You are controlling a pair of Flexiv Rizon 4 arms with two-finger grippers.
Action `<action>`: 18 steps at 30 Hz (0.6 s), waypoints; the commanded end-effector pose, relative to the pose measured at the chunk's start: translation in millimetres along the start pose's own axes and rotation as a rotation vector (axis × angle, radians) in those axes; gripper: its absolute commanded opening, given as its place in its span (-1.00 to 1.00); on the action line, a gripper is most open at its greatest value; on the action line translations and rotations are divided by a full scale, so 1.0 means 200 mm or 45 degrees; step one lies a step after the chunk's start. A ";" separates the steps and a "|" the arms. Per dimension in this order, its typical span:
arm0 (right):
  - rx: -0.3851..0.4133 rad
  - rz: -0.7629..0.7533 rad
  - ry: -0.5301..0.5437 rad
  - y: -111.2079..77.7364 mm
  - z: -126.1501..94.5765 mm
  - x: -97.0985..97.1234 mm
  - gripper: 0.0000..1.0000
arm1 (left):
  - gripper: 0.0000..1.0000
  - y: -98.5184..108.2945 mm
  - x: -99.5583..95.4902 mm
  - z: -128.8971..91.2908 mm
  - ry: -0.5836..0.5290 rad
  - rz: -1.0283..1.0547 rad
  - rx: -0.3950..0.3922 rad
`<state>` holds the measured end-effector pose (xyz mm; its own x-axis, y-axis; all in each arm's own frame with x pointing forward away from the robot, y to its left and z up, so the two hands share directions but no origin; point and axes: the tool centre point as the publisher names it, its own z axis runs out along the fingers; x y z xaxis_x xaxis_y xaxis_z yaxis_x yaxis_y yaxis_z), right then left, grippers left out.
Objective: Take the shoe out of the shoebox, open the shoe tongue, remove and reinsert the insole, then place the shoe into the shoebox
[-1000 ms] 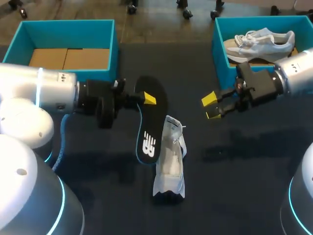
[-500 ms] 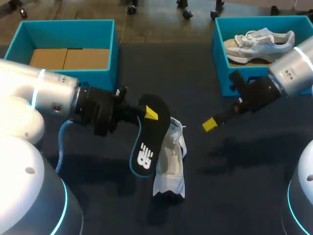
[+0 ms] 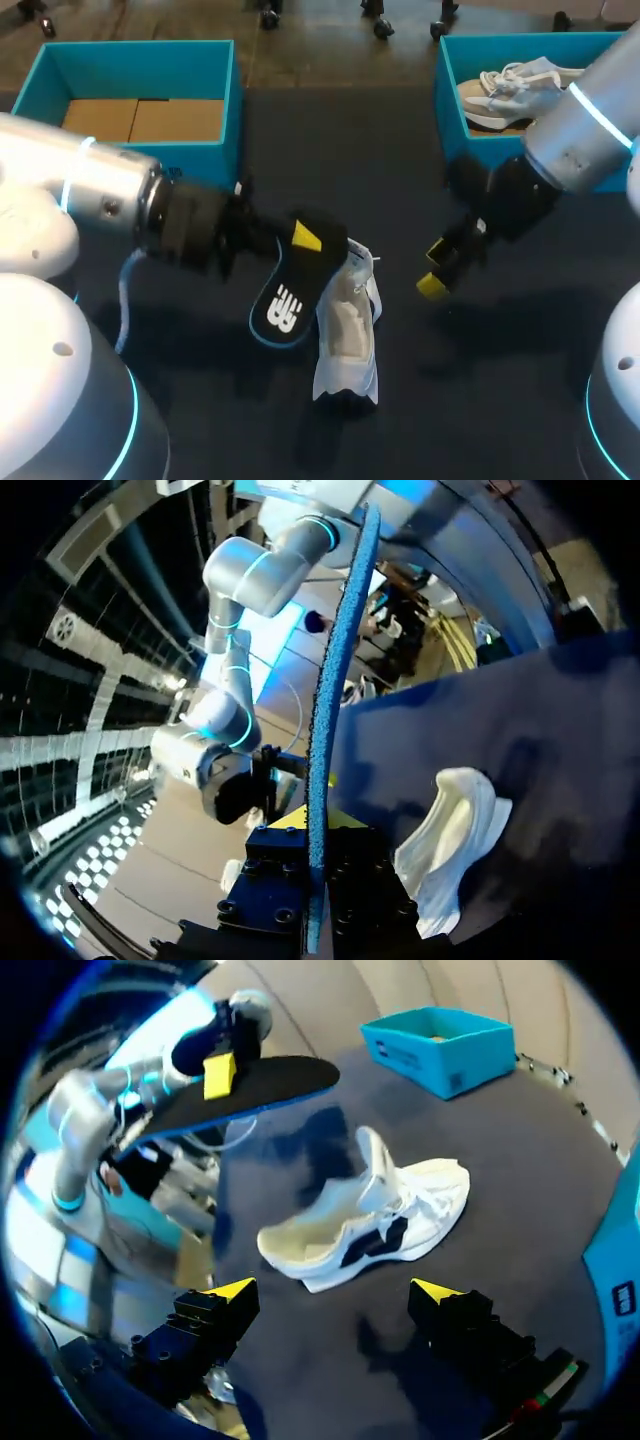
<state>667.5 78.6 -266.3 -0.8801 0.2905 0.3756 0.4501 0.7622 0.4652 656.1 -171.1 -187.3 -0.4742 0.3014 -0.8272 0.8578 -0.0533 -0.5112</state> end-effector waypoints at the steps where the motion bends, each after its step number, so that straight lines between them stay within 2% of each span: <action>1: 0.152 -0.294 -0.119 -0.12 0.04 0.03 1.00 | -1.00 -0.10 0.08 0.02 -0.012 -0.422 0.067; 11: 0.171 -0.328 -0.090 -0.13 0.06 0.03 1.00 | -1.00 -0.12 0.10 0.03 0.011 -0.439 0.053; 14: 0.194 -0.351 -0.105 -0.12 0.07 0.02 1.00 | -1.00 -0.11 0.15 0.10 -0.029 -0.524 0.113; 18: 0.267 -0.464 -0.192 -0.11 0.15 0.07 1.00 | -1.00 -0.12 0.21 0.11 -0.072 -0.584 0.190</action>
<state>648.2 65.3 -289.7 -0.9907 0.0541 0.1252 0.1007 0.9095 0.4034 610.2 -173.9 -197.0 -0.8078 0.2883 -0.5141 0.5286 -0.0317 -0.8483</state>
